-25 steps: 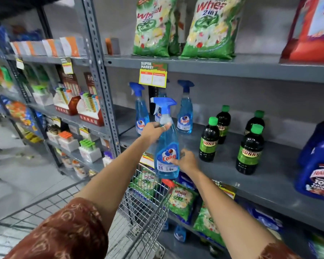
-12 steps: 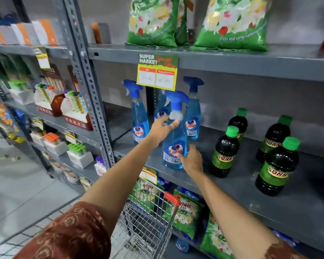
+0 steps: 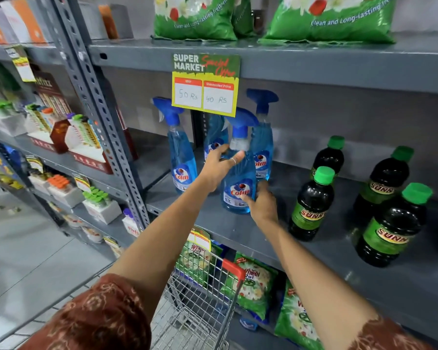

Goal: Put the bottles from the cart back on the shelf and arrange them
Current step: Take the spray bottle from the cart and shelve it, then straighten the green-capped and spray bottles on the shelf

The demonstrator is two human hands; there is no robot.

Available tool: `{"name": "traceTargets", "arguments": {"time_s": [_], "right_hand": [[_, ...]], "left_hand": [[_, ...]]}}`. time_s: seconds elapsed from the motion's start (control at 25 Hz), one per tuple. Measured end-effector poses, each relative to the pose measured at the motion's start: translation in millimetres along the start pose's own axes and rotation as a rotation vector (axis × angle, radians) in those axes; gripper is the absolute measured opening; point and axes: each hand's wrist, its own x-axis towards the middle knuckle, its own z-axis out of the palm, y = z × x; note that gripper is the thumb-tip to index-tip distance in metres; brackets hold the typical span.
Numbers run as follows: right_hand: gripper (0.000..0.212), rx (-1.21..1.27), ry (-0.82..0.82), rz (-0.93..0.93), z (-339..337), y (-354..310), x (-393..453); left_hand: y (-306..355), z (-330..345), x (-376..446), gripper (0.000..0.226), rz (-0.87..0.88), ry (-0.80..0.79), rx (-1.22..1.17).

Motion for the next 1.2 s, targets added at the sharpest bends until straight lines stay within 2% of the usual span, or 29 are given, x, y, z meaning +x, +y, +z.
{"name": "traceTargets", "arguments": {"time_s": [0.2,0.36,0.48,0.56,0.68,0.92,1.04,1.2], "right_hand": [[0.037,0.052,0.039,0.021,-4,-3,-9],[0.043,0.094,0.114,-0.018,-19,-6,-28],[0.032,0.136,0.197,-0.113,-40,-8,-45],[0.023,0.131,0.239,-0.17,-57,-13,-56],[0.013,0.115,0.309,-0.254,-83,-19,-73],[0.008,0.014,0.431,-0.338,-148,-11,-104],[0.009,-0.033,0.458,-0.324,-168,1,-116],[0.012,-0.109,0.499,-0.266,-183,25,-126]], "left_hand": [[0,2,-10,0.051,-0.089,-0.005,-0.094],[2,4,-25,0.062,-0.092,0.049,0.024],[9,8,-39,0.047,-0.046,0.262,0.073],[17,16,-51,0.032,-0.01,0.335,0.096],[31,36,-71,0.022,0.113,0.344,0.138],[69,84,-114,0.021,0.319,0.249,0.256],[74,96,-130,0.02,0.333,0.255,0.255],[62,113,-145,0.029,0.295,0.218,0.295]]}}
